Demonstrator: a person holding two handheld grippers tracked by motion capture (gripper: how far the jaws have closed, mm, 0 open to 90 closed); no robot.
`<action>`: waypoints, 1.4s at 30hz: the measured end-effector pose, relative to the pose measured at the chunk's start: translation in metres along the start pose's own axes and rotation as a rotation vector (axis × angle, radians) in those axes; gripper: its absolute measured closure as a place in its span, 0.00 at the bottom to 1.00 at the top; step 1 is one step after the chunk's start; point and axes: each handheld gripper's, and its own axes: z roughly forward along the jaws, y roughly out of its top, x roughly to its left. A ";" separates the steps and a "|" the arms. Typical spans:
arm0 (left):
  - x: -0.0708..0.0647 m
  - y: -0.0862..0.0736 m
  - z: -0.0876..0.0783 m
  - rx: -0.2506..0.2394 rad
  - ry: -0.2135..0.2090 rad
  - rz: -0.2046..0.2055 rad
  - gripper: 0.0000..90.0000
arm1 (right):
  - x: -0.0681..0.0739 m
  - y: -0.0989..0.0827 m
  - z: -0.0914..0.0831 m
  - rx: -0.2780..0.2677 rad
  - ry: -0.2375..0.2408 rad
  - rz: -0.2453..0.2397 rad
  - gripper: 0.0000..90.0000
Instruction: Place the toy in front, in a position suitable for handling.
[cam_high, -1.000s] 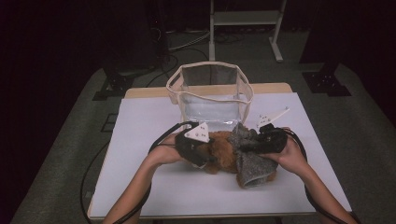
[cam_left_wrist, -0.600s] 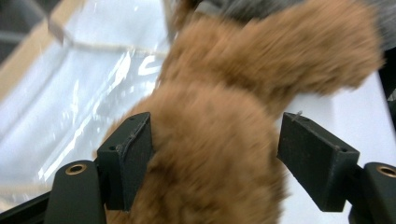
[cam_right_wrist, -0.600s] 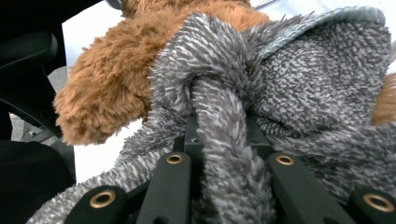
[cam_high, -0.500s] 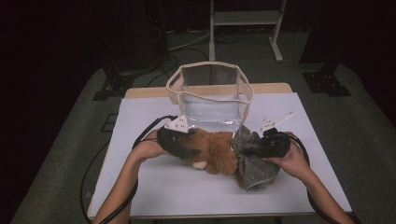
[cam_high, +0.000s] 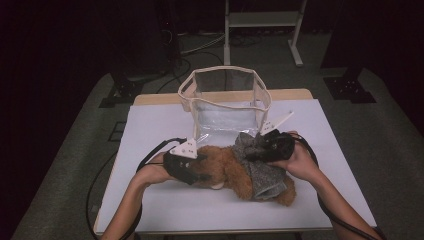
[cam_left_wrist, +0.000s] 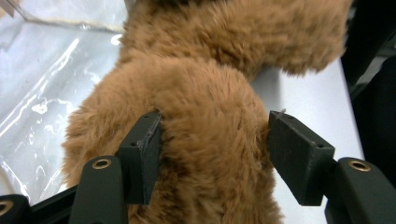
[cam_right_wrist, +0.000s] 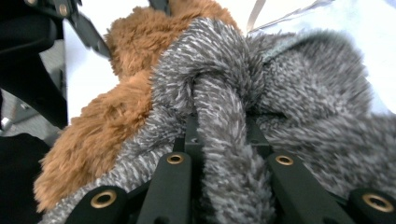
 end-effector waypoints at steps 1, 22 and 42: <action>0.000 0.000 0.000 0.000 0.000 0.000 0.40 | 0.000 0.000 0.000 0.000 0.000 0.000 0.86; 0.003 -0.003 0.009 0.003 0.004 -0.021 0.36 | 0.001 0.004 -0.021 -0.020 -0.008 0.001 0.86; 0.005 0.005 0.031 0.010 0.019 -0.029 0.35 | 0.010 -0.020 -0.032 -0.070 -0.024 0.018 0.86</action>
